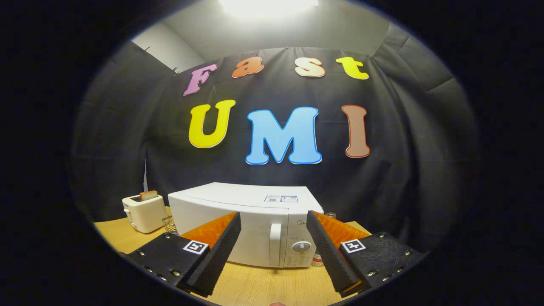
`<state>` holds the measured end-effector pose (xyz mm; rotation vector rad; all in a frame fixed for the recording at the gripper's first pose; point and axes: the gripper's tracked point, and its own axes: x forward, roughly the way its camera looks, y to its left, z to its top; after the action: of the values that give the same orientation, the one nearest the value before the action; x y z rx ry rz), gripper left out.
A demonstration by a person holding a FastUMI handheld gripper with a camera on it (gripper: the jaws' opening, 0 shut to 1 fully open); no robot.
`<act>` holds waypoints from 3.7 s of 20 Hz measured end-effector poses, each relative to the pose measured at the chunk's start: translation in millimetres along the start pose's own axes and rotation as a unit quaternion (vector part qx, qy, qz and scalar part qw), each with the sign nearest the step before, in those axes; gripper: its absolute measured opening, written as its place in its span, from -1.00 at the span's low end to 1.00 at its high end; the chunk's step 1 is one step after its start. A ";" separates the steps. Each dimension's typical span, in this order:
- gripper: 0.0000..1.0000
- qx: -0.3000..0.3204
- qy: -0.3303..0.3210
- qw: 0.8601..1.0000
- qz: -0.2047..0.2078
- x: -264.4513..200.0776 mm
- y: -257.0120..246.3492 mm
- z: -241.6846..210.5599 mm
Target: Open the microwave, put the food inside, and close the microwave door.
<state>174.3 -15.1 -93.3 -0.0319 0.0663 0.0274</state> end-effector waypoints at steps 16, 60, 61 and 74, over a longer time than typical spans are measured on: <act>0.88 0.035 0.123 0.992 -0.010 90.4 2.4 -118.9; -0.67 0.009 0.191 0.981 -0.009 -95.5 134.3 -126.0; -0.62 0.008 0.194 0.981 -0.005 -100.4 142.4 -125.6; -0.60 -0.012 0.219 0.973 0.075 -159.4 250.5 -132.2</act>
<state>-0.5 226.6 -222.3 -0.0567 0.5104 0.1716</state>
